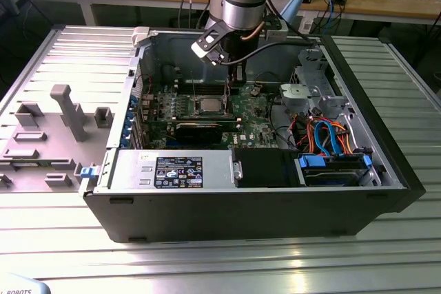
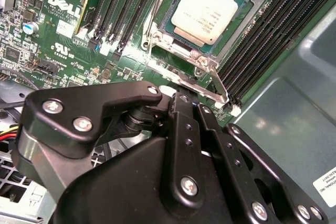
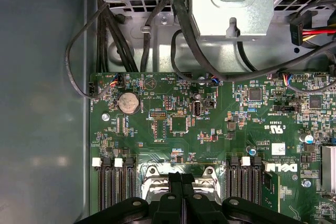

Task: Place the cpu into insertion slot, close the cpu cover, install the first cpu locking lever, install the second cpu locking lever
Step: 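Close the cpu cover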

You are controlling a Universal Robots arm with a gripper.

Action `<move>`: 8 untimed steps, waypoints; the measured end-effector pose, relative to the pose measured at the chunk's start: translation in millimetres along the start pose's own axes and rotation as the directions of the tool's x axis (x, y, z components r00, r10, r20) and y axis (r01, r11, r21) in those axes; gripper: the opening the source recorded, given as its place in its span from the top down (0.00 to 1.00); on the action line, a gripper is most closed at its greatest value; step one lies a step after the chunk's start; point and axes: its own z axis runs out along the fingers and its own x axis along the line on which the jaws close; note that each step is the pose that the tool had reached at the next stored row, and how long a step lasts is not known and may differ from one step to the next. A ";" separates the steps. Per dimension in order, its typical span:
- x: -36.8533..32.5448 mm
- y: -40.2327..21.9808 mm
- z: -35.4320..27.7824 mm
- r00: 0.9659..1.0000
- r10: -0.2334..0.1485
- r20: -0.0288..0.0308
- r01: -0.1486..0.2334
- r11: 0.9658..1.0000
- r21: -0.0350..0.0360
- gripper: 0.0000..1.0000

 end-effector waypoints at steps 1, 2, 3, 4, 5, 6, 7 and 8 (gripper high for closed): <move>0.0 -0.2 0.0 1.000 0.000 0.000 0.000 1.000 0.000 0.89; 0.0 -0.6 0.0 1.000 0.000 0.000 0.000 1.000 0.000 0.89; 0.0 -1.7 0.0 1.000 0.000 0.000 0.000 1.000 0.000 0.89; 0.0 -2.8 0.0 1.000 0.000 0.000 0.000 1.000 0.000 0.89; 0.0 -3.4 -0.1 1.000 0.000 0.000 0.000 1.000 0.000 0.89; 0.0 -4.1 0.0 1.000 0.000 0.000 0.000 1.000 0.000 0.89; 0.0 -4.9 -0.1 1.000 0.000 0.000 0.000 1.000 0.000 0.89; 0.0 -5.0 -0.1 1.000 0.000 0.000 0.000 1.000 0.000 0.89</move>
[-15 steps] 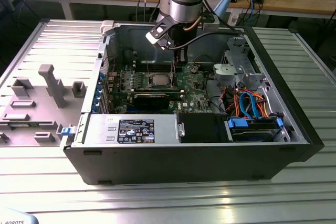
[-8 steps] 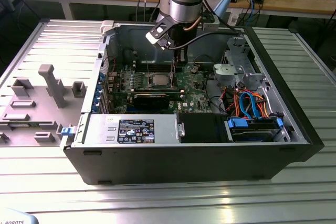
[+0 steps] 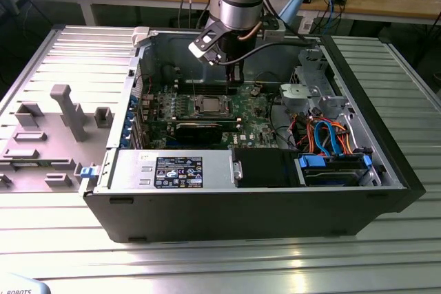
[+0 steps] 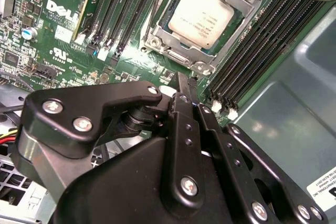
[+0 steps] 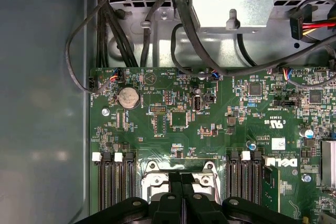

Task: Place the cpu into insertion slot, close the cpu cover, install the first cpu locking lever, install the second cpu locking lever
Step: 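Close the cpu cover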

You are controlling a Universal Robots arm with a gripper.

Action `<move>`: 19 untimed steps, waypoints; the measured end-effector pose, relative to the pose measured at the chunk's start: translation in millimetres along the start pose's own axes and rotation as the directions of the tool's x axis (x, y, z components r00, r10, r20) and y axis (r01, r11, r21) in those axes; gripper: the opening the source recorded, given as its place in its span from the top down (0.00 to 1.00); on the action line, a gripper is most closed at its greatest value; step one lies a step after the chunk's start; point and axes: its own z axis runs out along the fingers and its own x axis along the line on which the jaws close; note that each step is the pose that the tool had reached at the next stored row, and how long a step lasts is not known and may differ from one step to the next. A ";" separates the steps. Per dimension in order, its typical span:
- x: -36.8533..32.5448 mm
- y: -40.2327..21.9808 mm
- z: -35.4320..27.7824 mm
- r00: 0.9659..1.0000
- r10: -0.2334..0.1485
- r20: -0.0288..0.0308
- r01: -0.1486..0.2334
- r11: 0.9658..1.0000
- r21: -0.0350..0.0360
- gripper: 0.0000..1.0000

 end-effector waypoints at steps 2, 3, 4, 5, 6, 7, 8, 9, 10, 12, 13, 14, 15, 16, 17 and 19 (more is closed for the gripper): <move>0.0 -0.5 0.0 1.000 0.000 0.000 0.000 1.000 0.000 0.89; 0.0 -1.1 0.0 1.000 0.000 0.000 0.000 1.000 0.000 0.89; 0.0 -1.4 -0.1 1.000 0.000 0.000 0.000 1.000 0.000 0.89; 0.0 -1.8 0.0 1.000 0.000 0.000 0.000 1.000 0.000 0.89; 0.0 -2.1 0.0 1.000 0.000 0.000 0.000 1.000 0.000 0.89; 0.0 -2.1 0.0 1.000 0.000 0.000 0.000 1.000 0.000 0.89; 0.0 -2.1 0.0 1.000 0.000 0.000 0.000 1.000 0.000 0.89; 0.0 -2.6 -0.1 1.000 0.000 0.000 0.000 1.000 0.000 0.89; 0.0 -3.2 -0.1 1.000 0.000 0.000 0.000 1.000 0.000 0.89; 0.0 -5.4 -0.1 1.000 0.000 0.000 0.000 1.000 0.000 0.89; 0.0 -6.3 -0.1 1.000 0.000 0.000 0.000 1.000 0.000 0.89; 0.0 -7.6 -0.1 1.000 0.000 0.000 0.000 1.000 0.000 0.89; 0.0 -8.4 -0.1 1.000 0.000 0.000 0.000 1.000 0.000 0.89; 0.0 -9.2 -0.1 1.000 0.000 0.000 0.000 1.000 0.000 0.89; 0.0 -10.9 0.0 1.000 0.000 0.000 0.000 1.000 0.000 0.89; -0.1 -14.1 0.3 1.000 0.000 0.000 0.000 1.000 0.000 0.89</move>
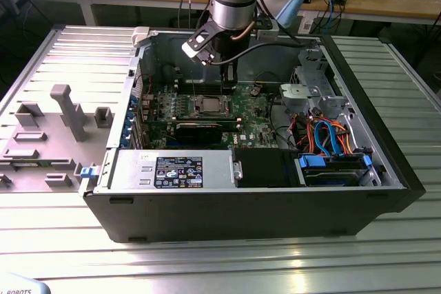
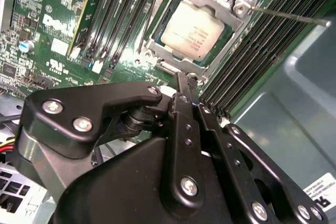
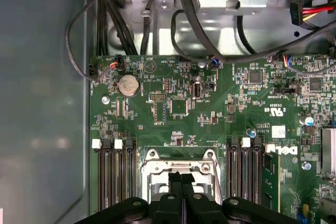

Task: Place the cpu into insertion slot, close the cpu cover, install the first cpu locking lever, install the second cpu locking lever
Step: 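Close the cpu cover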

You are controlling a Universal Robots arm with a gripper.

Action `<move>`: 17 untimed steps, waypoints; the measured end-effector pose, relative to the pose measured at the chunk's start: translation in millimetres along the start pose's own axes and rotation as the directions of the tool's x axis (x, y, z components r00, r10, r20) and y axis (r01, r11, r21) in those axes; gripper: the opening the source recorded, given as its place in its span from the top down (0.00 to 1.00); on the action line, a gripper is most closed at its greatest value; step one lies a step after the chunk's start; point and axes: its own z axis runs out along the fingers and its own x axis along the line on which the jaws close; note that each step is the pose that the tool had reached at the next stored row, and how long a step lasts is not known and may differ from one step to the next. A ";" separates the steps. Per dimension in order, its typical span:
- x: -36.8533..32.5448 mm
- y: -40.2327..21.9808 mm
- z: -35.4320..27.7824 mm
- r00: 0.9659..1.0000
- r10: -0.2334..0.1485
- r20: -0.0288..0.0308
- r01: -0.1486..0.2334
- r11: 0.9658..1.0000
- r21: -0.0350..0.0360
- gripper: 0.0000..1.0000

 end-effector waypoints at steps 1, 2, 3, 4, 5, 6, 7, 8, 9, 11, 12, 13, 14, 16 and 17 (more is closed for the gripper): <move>0.0 -2.1 0.3 1.000 0.000 0.000 0.000 1.000 0.000 0.89; -0.1 -4.2 0.6 1.000 0.000 0.000 0.000 1.000 0.000 0.89; -0.1 -6.2 0.9 1.000 0.000 0.000 0.000 1.000 0.000 0.89; -0.1 -8.2 1.3 1.000 0.000 0.000 0.000 1.000 0.000 0.89; -0.1 -12.8 2.4 1.000 0.000 0.000 0.000 1.000 0.000 0.89; -0.1 -16.8 3.4 1.000 0.000 0.000 0.000 1.000 0.000 0.89; -0.1 -20.9 4.1 1.000 0.000 0.000 0.000 1.000 0.000 0.89; -0.1 -22.7 5.4 1.000 -0.002 0.000 0.002 1.000 0.000 0.89; -0.2 -24.7 6.4 1.000 -0.006 0.000 0.006 1.000 0.000 0.89; -0.3 -28.7 7.6 1.000 -0.011 0.000 0.011 1.000 0.000 0.89; -0.3 -30.6 8.2 1.000 -0.014 0.000 0.014 1.000 0.000 0.89; -0.3 -33.6 8.9 1.000 -0.016 -0.001 0.016 1.000 0.000 0.89; -0.2 -35.9 9.5 1.000 -0.016 -0.001 0.016 1.000 0.000 0.89; 0.0 -40.0 10.1 1.000 -0.016 -0.001 0.016 1.000 0.000 0.89; 0.2 -41.8 10.2 1.000 -0.016 -0.001 0.016 1.000 0.000 0.89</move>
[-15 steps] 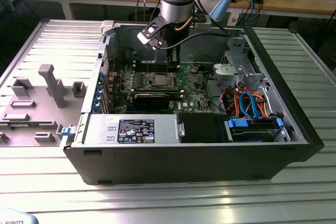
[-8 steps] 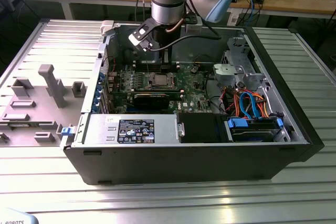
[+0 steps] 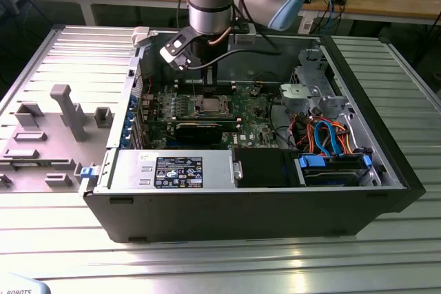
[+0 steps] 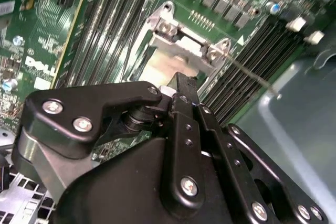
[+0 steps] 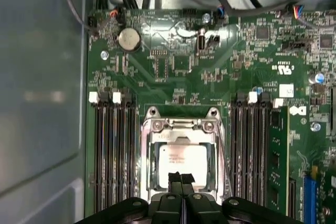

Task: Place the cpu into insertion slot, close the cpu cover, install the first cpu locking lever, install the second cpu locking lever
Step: 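Close the cpu cover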

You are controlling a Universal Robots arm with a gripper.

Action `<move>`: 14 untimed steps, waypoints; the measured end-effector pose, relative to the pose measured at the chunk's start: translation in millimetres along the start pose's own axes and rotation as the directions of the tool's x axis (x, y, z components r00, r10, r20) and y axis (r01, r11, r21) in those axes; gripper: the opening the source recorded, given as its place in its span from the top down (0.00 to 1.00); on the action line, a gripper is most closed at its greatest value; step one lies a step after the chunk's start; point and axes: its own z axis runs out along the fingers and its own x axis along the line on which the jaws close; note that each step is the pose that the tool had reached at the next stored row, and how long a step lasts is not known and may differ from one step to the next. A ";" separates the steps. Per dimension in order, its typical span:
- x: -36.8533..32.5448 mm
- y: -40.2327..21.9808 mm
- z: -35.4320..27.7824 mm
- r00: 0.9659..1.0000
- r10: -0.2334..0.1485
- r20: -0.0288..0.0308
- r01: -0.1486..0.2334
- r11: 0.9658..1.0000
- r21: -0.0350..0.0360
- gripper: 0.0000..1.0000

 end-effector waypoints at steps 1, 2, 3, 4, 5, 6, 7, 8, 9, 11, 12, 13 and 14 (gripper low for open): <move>0.1 -1.3 0.2 1.000 0.000 0.000 0.000 1.000 0.000 0.89; 0.3 -2.5 0.9 1.000 0.000 0.000 0.000 1.000 0.001 0.89; 0.3 -2.6 2.0 1.000 0.000 0.000 0.000 1.000 0.007 0.89; 0.3 -2.6 3.9 1.000 0.000 0.001 0.000 1.000 0.017 0.89; 0.2 -2.7 5.4 1.000 0.000 0.001 0.000 1.000 0.023 0.89; 0.2 -2.8 7.0 1.000 0.000 0.001 0.000 1.000 0.025 0.89; 0.2 -2.9 8.5 1.000 0.000 0.001 0.000 1.000 0.026 0.89; 0.1 -3.3 10.5 1.000 -0.001 0.001 0.001 1.000 0.026 0.89; 0.0 -3.9 12.6 1.000 -0.004 0.001 0.004 1.000 0.027 0.89; -0.1 -5.0 16.6 1.000 -0.009 0.000 0.009 1.000 0.027 0.89; -0.1 -5.3 18.2 1.000 -0.012 0.000 0.012 1.000 0.027 0.89; -0.1 -5.3 18.3 1.000 -0.013 0.000 0.013 1.000 0.027 0.89; -0.1 -5.3 18.3 1.000 -0.013 0.000 0.013 1.000 0.027 0.89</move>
